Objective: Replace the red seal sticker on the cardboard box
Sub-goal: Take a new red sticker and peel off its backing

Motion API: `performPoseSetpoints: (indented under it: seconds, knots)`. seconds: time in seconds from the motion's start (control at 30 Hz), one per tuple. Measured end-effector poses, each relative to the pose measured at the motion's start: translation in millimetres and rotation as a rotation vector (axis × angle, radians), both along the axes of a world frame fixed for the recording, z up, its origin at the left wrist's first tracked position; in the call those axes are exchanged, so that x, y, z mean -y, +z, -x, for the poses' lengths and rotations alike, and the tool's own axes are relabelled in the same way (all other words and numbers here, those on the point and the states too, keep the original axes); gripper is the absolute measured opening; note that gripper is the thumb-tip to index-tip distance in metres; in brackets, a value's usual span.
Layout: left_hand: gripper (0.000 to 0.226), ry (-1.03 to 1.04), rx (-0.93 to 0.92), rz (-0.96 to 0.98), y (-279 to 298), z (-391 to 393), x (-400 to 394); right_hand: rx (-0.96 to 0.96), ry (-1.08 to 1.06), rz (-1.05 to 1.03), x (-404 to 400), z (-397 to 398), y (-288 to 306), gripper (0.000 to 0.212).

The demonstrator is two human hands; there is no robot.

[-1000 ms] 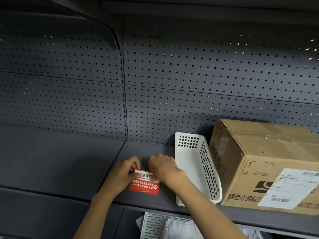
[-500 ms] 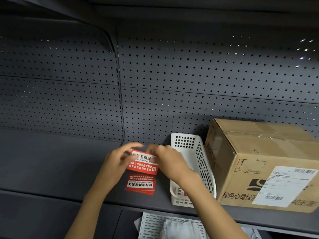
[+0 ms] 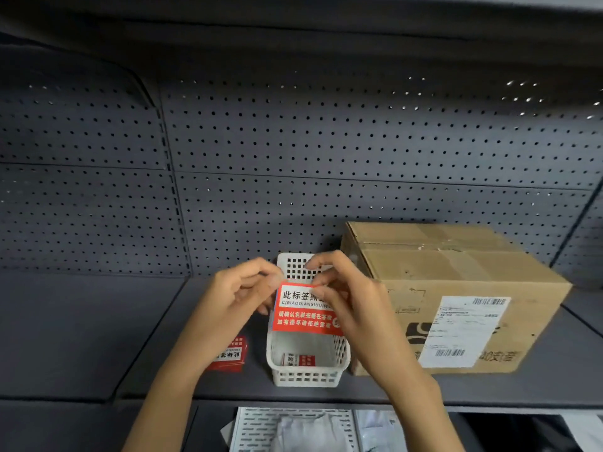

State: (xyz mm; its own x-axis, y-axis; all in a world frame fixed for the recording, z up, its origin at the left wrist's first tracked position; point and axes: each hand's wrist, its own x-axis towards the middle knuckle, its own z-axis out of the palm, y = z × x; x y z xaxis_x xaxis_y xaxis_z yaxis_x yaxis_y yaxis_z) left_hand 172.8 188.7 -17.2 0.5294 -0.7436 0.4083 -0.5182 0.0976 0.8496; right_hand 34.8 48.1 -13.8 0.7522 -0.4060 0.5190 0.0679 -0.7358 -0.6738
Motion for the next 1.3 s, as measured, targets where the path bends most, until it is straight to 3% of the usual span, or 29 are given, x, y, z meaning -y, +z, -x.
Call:
performPoseSetpoints:
  seconds: [0.4, 0.83, 1.3]
  knots:
    - [0.027, -0.276, -0.081, -0.056, 13.3, 49.7, 54.1, 0.046, -0.016, -0.088, 44.6, 56.3, 15.6, 0.020]
    - [0.024, -0.255, 0.010, -0.107, 13.4, 56.6, 77.3, 0.017, -0.025, -0.083, 65.6, 75.3, 23.1, 0.024]
    - [0.023, -0.280, -0.029, -0.042, 25.4, 66.9, 70.5, -0.021, -0.022, -0.076, 67.5, 77.0, 24.7, 0.020]
